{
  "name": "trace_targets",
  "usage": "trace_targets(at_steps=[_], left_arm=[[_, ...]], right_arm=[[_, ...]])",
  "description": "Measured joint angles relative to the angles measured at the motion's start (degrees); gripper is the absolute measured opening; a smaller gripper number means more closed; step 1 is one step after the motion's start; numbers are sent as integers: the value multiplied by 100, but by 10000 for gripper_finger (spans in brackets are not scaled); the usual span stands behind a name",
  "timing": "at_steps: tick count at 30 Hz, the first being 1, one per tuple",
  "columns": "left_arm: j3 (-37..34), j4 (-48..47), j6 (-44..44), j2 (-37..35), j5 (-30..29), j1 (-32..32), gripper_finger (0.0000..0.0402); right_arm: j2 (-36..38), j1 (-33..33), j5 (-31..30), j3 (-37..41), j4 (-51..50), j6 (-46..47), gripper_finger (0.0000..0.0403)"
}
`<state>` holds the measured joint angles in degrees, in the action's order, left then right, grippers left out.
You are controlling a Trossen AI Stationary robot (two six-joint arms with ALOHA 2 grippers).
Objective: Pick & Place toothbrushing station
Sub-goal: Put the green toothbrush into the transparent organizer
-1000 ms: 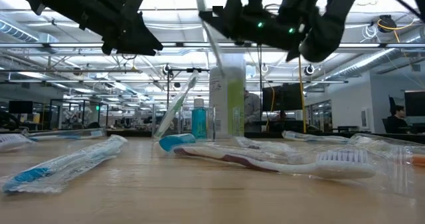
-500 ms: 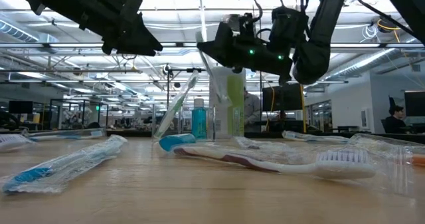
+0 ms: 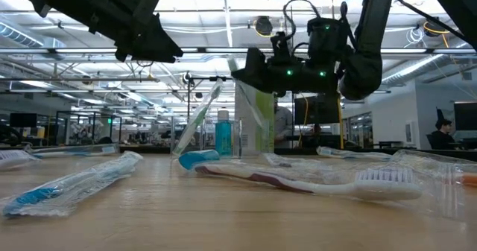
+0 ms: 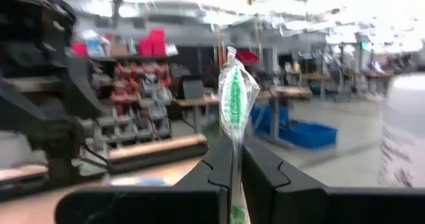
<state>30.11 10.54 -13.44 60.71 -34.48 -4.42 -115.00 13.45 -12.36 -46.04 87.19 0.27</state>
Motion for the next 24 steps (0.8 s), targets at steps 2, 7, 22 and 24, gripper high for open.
trace_targets(at_steps=[2,7,22,24], left_arm=[[0,0,-58,0,0,0,191],[0,0,-58,0,0,0,191],[0,-6,-78,0,2,0,191],[0,-36,-81,0,2,0,191]], right_arm=[[-3,3,4,0,-285,98,12],[-4,-7,36,4,-456,35,28],[33,-2,-423,4,-749,59,169],[157,-4,-403,9,-763,53,186]])
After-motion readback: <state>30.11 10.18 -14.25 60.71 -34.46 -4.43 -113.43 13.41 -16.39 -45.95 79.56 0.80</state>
